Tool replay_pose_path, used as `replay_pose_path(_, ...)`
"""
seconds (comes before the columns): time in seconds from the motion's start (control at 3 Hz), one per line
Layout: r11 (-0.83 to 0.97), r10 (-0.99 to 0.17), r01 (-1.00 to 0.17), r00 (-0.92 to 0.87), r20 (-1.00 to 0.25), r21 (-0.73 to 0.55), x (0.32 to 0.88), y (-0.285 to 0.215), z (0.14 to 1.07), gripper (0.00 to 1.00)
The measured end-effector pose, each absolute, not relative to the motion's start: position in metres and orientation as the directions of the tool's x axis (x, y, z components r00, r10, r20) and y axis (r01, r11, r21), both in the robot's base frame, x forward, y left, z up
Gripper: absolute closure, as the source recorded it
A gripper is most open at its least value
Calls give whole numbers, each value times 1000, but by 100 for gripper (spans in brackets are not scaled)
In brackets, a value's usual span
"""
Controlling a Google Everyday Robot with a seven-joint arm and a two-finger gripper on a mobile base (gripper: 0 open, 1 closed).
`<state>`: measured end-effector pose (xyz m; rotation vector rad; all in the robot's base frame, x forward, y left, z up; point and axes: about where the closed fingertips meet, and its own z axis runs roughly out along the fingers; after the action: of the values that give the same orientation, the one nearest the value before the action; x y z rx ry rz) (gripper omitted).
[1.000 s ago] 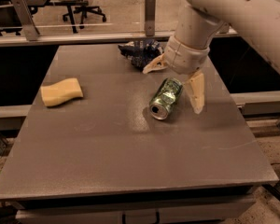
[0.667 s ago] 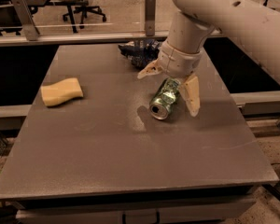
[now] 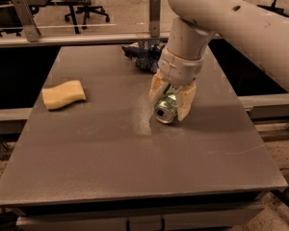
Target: Place green can upright
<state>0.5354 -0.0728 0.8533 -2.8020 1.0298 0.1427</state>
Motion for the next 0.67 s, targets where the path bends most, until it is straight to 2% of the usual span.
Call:
replay_pose_path(0.33, -749, -640, -654, 755, -142, -105, 533, -74, 853, 62)
replay_pose_path(0.67, -696, -685, -706, 707, -178, -130, 536, -77, 863, 85)
